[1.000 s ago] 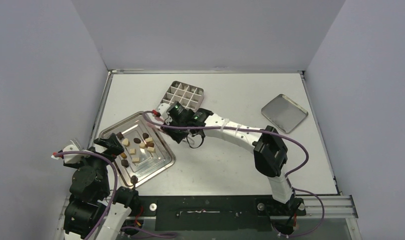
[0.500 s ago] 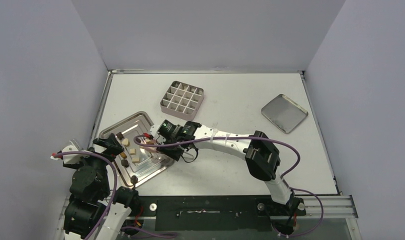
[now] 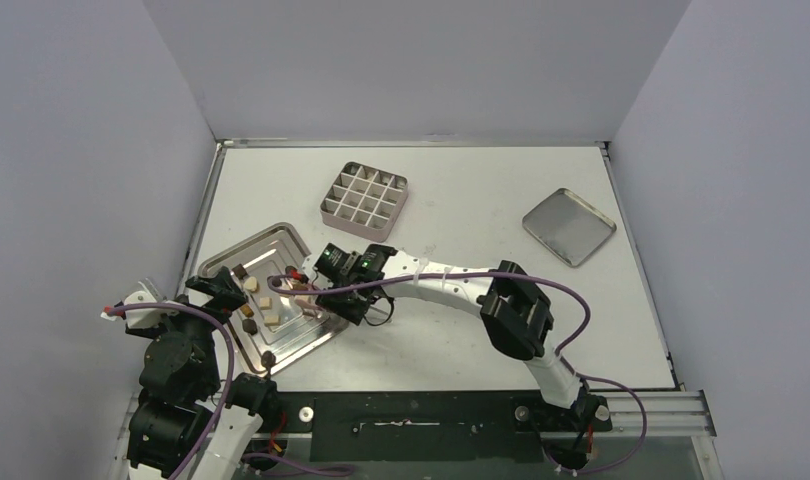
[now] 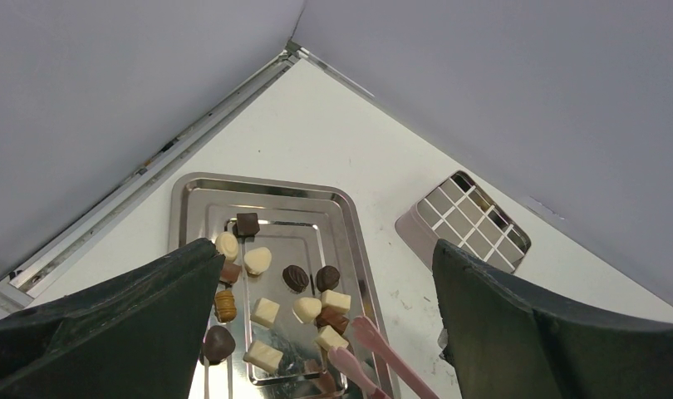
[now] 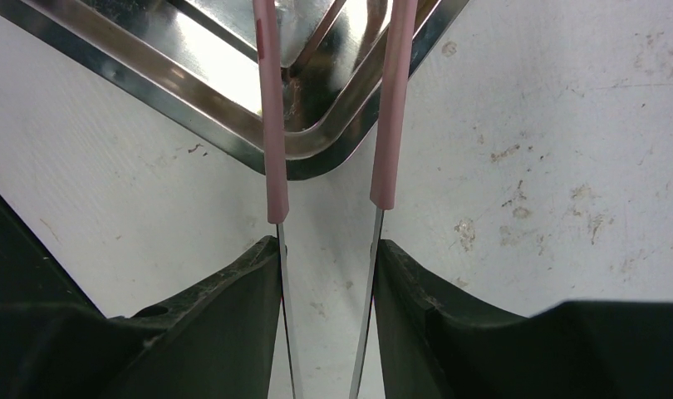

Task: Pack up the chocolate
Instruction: Adjust the fake chocolate on the plate.

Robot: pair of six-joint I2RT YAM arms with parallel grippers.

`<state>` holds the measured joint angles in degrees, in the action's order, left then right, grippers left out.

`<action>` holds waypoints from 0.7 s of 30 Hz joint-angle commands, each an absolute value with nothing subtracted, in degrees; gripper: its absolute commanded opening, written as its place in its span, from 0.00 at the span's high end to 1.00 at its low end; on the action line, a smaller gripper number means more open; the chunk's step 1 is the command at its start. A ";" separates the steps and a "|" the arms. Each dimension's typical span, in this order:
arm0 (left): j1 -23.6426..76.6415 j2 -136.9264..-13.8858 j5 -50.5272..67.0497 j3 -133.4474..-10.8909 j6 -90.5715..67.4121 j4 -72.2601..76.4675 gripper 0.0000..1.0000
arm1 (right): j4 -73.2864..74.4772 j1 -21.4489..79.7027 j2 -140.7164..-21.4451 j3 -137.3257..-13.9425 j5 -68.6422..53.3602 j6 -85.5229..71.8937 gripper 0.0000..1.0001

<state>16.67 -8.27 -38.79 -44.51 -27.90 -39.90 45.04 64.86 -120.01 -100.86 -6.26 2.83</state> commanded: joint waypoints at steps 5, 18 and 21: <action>16.35 -7.62 -39.35 -45.88 -28.12 -39.22 0.03 | 45.76 64.78 -123.12 -105.16 -5.95 3.25 0.59; 16.31 -7.29 -39.38 -45.79 -28.11 -39.11 0.03 | 45.49 64.78 -123.26 -106.25 -6.63 3.26 0.70; 16.30 -7.29 -39.38 -45.77 -28.06 -39.20 0.03 | 45.53 64.82 -123.43 -106.34 -6.78 3.37 0.71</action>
<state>16.67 -7.86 -38.79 -44.51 -28.05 -40.05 46.70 64.86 -123.87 -103.94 -6.42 2.83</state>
